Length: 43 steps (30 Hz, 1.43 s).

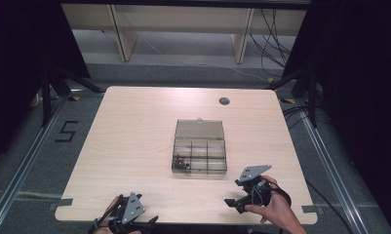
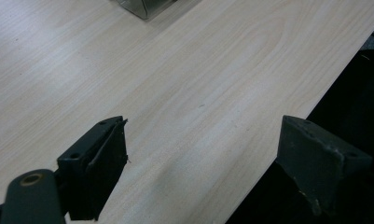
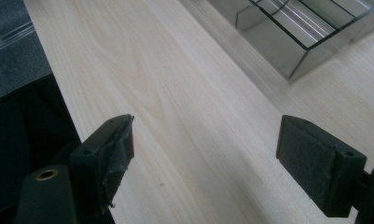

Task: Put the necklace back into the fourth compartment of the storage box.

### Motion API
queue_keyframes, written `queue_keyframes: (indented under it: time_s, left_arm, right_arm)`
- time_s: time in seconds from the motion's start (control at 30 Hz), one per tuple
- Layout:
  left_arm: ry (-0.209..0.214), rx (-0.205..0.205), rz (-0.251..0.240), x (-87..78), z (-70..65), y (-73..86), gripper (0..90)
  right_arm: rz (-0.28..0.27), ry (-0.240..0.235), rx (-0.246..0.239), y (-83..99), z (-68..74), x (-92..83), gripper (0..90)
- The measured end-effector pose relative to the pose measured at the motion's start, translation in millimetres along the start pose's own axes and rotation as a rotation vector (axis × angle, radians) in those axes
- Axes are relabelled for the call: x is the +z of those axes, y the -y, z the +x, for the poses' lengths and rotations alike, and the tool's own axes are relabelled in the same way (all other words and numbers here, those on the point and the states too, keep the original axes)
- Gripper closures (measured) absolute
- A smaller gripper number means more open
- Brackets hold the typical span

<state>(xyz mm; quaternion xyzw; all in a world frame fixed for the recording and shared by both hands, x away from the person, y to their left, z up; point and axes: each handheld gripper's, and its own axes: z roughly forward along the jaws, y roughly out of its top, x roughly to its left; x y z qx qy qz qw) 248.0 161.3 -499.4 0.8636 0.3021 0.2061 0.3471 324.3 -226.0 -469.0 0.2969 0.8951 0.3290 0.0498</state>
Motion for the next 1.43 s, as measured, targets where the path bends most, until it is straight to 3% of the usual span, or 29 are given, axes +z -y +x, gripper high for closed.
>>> queue_keyframes:
  time_s: [0.3,0.4,0.5,0.6,0.63,0.67,0.77,0.97,1.03,1.13,1.3,1.43]
  left_arm:
    - [-0.002,0.012,0.002,-0.6,0.6,-0.4,15.5]
    - [0.001,0.005,0.001,-0.5,0.2,-0.2,15.5]
    - [0.001,0.001,-0.001,-0.5,0.0,-0.2,15.5]
    - [0.002,-0.001,-0.001,-0.4,-0.1,0.0,15.5]
    - [0.001,0.0,-0.002,-0.4,-0.1,-0.1,15.5]
    - [0.002,0.002,-0.001,-0.5,0.0,-0.2,15.5]
    - [0.002,0.001,0.0,-0.6,-0.1,-0.2,15.5]
    - [-0.001,0.012,0.002,-0.7,0.5,-0.4,15.5]
    - [-0.001,0.013,0.002,-0.8,0.6,-0.5,15.5]
    - [-0.002,0.012,0.002,-0.7,0.5,-0.4,15.5]
    - [-0.001,0.013,0.003,-0.7,0.4,-0.5,15.5]
    - [-0.002,0.001,-0.001,-0.2,-0.4,-0.6,15.5]
  right_arm:
    - [0.002,0.013,0.019,8.0,0.5,-2.9,19.1]
    - [0.004,0.039,-0.001,11.6,0.2,-2.7,19.3]
    - [0.004,0.033,0.014,12.8,1.0,-3.5,19.3]
    - [-0.005,0.037,-0.008,15.4,-0.1,-3.5,19.5]
    - [0.004,0.025,0.009,15.7,0.4,-5.1,19.5]
    - [-0.009,0.031,-0.015,16.3,-0.7,-3.9,19.5]
    - [0.006,0.028,0.022,18.2,1.7,-7.6,19.5]
    - [0.001,0.035,0.022,22.6,0.7,-9.1,19.5]
    - [-0.007,0.048,-0.003,24.5,-0.5,-8.4,19.6]
    - [0.015,0.038,0.026,25.2,0.4,-10.7,19.5]
    - [-0.006,0.05,0.006,27.9,-1.0,-9.0,19.5]
    - [0.017,0.042,0.03,28.0,-1.0,-12.0,19.5]
